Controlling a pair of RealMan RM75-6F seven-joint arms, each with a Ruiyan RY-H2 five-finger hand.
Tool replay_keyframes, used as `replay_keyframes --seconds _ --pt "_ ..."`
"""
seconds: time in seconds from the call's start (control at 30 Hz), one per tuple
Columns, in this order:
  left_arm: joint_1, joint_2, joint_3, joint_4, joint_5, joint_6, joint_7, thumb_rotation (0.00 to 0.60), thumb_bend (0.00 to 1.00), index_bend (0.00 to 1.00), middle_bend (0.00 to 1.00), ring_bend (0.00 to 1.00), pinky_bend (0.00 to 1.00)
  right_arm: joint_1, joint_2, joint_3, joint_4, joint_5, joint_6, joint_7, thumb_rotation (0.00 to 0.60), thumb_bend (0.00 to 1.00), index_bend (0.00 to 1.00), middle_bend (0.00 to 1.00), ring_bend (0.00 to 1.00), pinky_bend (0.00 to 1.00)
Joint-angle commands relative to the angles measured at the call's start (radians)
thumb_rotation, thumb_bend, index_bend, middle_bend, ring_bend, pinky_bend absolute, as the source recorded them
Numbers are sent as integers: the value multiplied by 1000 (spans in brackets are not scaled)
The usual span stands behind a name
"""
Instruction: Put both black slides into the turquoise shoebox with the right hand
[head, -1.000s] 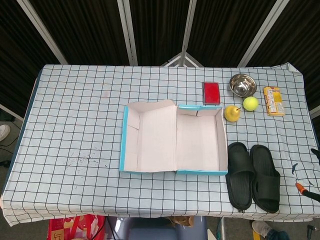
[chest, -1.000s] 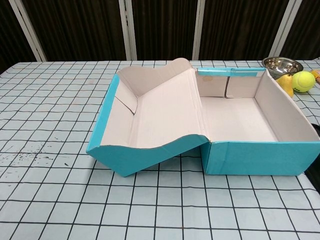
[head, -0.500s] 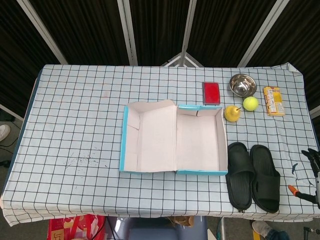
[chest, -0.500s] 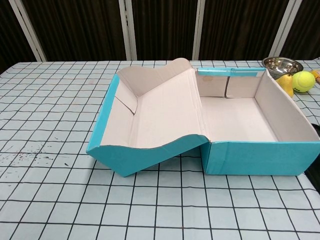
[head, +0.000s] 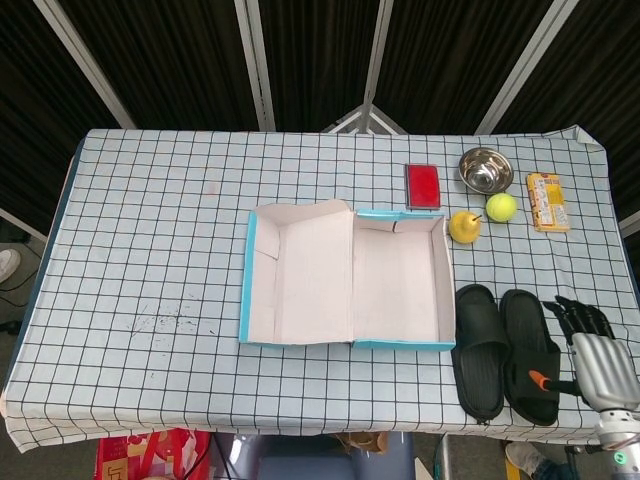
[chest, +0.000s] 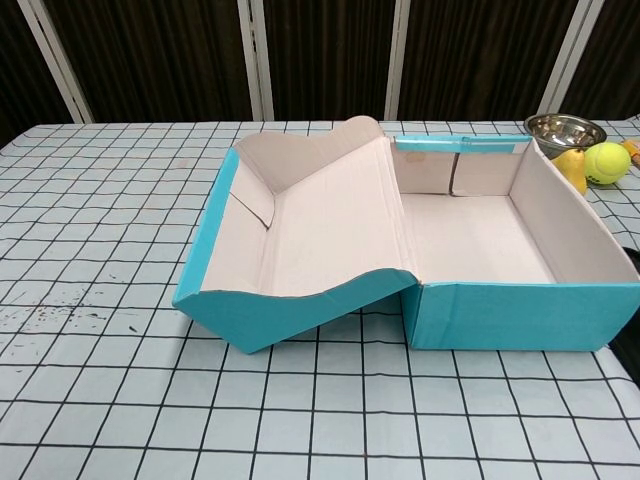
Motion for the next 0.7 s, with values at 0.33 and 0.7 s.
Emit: replay_keyframes --seconds 0.33,0.7 --pt "4 4 -6 13 -17 -11 -25 600 814 223 101 58 135 211 -178 72 -36 431 -83 -359 600 70 144 97 55 0" --pt "2 4 -10 27 -32 -28 -41 600 814 223 102 58 135 313 -301 70 59 611 -100 -474 600 70 142 97 55 0"
